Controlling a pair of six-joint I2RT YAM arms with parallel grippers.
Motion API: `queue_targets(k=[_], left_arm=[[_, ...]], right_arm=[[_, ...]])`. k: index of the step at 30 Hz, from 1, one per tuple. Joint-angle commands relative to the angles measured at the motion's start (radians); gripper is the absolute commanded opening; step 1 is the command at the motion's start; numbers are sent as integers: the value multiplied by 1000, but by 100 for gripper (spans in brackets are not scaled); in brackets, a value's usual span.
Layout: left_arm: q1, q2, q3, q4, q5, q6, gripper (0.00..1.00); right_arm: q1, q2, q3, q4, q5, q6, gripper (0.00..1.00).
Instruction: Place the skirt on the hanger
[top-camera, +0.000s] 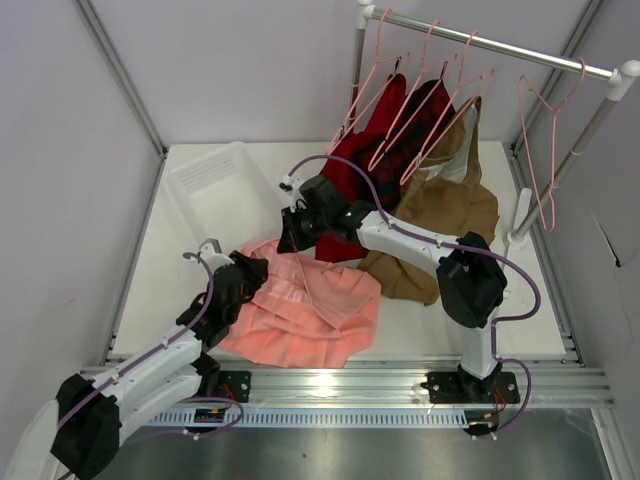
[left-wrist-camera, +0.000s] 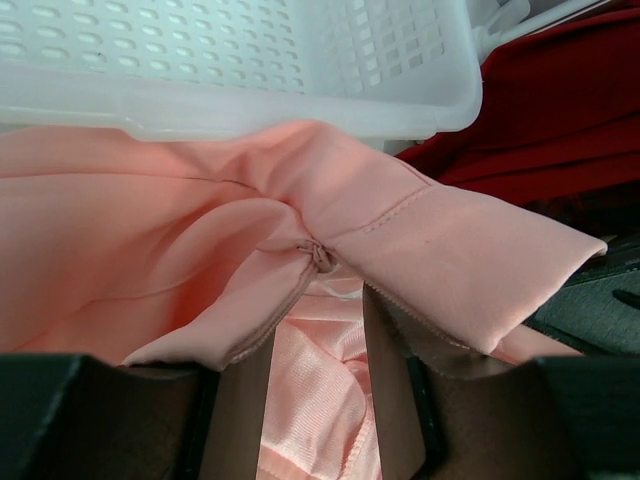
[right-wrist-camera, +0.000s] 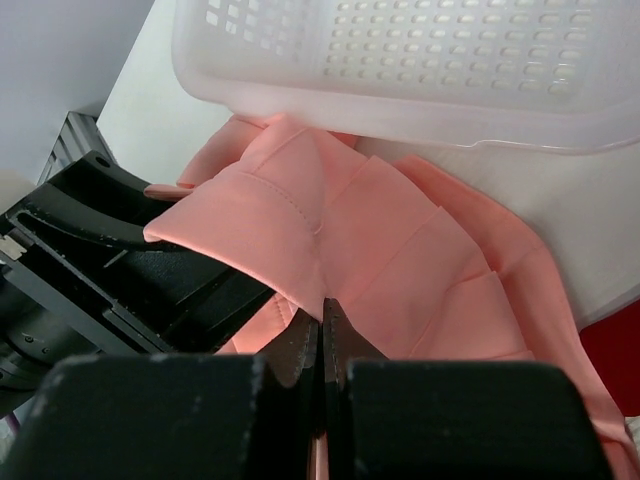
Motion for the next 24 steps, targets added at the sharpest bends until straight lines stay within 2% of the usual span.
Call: queue_targets(k=[1,16,24], left_arm=[[14,33,47,93,-6,-14,44],[29,95,73,105,-36,-101,33],[58,101,27,214,-4,-83,29]], right_arm=[[-3,5,39,32,-25,16,0],[-5,12,34,41,-20,23,0],[-5,9,34,40,-28,26,0]])
